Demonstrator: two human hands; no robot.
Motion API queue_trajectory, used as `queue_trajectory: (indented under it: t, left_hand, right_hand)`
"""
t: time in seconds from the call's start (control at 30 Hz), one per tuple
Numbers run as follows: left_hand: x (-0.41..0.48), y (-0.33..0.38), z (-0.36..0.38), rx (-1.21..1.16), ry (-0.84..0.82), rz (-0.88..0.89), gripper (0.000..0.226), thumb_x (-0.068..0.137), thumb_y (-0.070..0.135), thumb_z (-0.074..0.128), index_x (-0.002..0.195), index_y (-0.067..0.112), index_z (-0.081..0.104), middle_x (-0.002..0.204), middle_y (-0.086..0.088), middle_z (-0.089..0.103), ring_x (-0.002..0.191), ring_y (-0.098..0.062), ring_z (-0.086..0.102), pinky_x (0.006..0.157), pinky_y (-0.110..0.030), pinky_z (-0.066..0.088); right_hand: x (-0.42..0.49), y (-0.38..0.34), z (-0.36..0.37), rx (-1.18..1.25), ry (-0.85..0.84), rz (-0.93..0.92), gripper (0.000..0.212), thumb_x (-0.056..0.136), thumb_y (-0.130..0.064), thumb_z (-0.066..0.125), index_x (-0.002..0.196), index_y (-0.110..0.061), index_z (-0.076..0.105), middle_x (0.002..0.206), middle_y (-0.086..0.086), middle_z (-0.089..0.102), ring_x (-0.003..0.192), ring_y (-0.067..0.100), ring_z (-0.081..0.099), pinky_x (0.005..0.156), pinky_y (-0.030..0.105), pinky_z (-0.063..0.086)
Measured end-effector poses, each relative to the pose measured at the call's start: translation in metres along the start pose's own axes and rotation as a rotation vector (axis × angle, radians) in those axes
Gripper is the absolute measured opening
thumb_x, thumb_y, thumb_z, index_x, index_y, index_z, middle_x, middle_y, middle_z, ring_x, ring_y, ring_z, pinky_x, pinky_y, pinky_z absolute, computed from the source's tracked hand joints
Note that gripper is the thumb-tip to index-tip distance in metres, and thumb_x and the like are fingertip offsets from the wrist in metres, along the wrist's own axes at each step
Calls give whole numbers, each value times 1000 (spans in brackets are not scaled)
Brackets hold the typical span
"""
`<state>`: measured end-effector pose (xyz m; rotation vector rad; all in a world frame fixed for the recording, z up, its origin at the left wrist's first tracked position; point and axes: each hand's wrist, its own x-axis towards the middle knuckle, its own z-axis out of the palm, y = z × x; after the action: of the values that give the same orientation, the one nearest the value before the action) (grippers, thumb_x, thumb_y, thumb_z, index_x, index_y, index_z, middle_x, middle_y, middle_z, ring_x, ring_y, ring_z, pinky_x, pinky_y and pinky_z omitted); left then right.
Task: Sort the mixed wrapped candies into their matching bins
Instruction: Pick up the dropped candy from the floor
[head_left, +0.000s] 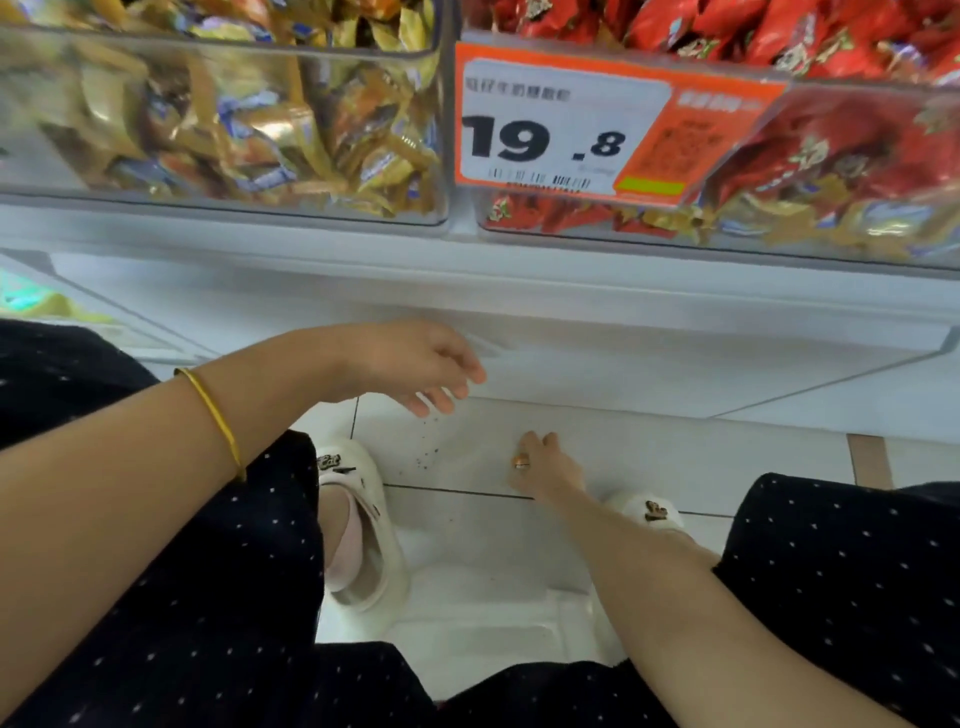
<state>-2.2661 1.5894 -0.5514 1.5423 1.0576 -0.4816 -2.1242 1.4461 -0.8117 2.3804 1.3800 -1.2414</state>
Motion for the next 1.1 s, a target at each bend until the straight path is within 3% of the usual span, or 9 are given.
queue_trajectory:
  t: [0.1,0.17,0.23,0.33,0.53,0.63,0.77,0.93,1.1]
  left_hand:
    - [-2,-8,1,-14,-32,-22,21,94,14,51,114,17,59,110,-3,63,99,-16,64,82,-26,52]
    - [-3,-15,-3,-18,-37,-48,20,94,14,52,112,18,59,109,-2,63,96,-15,64,81,-26,52]
    - [-3,-20,-7,-30,-18,-67,19,93,13,53,111,17,60,108,-3,64,93,-15,64,81,-27,52]
    - [-2,-20,-10,-10,3,-73,18,93,16,54,110,15,60,108,-3,63,93,-16,64,82,-28,52]
    - [1,-1,0,194,46,-5,28,96,22,50,119,5,52,114,-5,54,95,-18,62,76,-27,52]
    - [-11,16,1,330,109,76,29,95,23,53,114,1,55,106,-10,57,89,-20,62,72,-27,54]
    - [-47,42,-10,448,217,233,16,88,16,62,75,6,60,73,-11,65,68,-19,65,55,-21,53]
    - [-115,68,-31,244,316,407,16,86,17,66,78,5,61,66,-7,65,50,-4,62,51,-15,52]
    - [-173,81,-58,-27,465,558,15,86,16,65,82,1,63,74,-12,70,50,-5,63,46,-15,49]
  right_hand:
    - [2,0,16,-22,16,41,30,93,-20,49,121,-9,45,121,11,41,102,35,57,76,35,43]
    - [3,0,16,77,22,75,23,93,-19,50,112,-7,51,105,5,47,100,32,58,71,31,40]
    - [5,-4,7,215,27,63,16,90,-27,53,94,-11,57,87,3,52,88,28,60,65,28,40]
    - [1,-18,-20,468,-49,21,23,86,-19,61,70,-17,46,72,4,56,60,19,54,56,27,42]
    - [-56,-61,-105,897,-193,-289,19,82,-2,67,79,-13,51,81,11,66,56,13,56,54,21,48]
    - [-94,-85,-149,868,-193,-461,15,83,0,66,78,-10,55,75,9,65,56,13,56,56,22,49]
    - [-146,-104,-188,846,-108,-577,8,85,-1,63,86,-6,57,71,5,64,54,11,56,55,22,49]
    - [-209,-131,-229,753,10,-703,18,95,-16,53,77,-13,57,67,5,65,50,11,57,50,20,46]
    - [-260,-159,-285,693,89,-814,17,95,-14,51,80,-9,58,66,7,66,48,13,58,49,23,47]
